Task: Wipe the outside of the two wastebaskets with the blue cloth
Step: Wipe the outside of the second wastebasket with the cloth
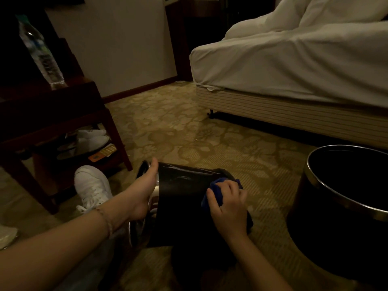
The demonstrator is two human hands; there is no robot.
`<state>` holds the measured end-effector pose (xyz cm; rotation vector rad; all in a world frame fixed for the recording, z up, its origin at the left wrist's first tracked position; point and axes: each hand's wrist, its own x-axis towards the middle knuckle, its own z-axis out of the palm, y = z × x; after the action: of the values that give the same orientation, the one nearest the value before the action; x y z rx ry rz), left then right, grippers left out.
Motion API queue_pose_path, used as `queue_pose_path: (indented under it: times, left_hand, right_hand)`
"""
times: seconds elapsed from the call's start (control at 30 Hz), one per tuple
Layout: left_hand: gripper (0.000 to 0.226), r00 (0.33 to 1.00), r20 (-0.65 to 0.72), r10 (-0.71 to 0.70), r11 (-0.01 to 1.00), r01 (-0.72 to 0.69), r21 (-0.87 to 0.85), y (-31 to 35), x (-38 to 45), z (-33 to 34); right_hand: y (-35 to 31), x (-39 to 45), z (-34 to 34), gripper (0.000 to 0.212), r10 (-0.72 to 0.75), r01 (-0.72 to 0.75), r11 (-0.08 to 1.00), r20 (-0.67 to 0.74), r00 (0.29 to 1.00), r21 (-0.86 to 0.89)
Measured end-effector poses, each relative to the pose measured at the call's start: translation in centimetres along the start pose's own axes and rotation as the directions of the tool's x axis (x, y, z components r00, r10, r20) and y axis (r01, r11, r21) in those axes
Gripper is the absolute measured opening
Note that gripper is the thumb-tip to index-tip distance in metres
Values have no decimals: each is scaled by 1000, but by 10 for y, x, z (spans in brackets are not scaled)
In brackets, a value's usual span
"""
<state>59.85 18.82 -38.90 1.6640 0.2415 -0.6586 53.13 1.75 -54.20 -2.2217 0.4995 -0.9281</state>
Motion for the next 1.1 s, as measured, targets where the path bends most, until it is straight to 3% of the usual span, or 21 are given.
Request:
queue_pose_path:
  times: [0.13,0.3,0.53,0.67,0.77,0.97,1.03,1.1]
  left_hand:
    - [53,996,-39,80,997,-79,26,-3,-1,-3]
    - [37,942,-59,329,940,-321,116,-18,-5,8]
    - [49,843,65,534,778,-519,354,-32,-2,14]
    - [59,796,100,597,698,-577,423,-34,-4,13]
    - [55,821,139,553,751,-564,343,-34,-3,9]
    - [57,856,119,502,814,-515,270,-34,-12,14]
    - [58,859,124,497,812,-511,283,-34,-14,20]
    - [61,858,110,502,799,-508,322,-32,-15,24]
  right_hand:
    - [-1,-5,4,37,10,-10,1000,-16,1000,-15]
    - [-2,-15,-1,36,23,-21,999,-72,997,26]
    - [-68,-41,-9,28,-296,298,954,-89,951,12]
    - [-75,-48,-4,23,-368,380,924,-163,915,45]
    - [-58,-43,-8,23,-298,307,950,-143,944,47]
    - [29,-34,-14,34,76,-54,992,-199,977,112]
    - [31,-35,-18,37,179,-150,977,-204,962,154]
    - [13,-37,-19,30,175,-142,977,-213,961,162]
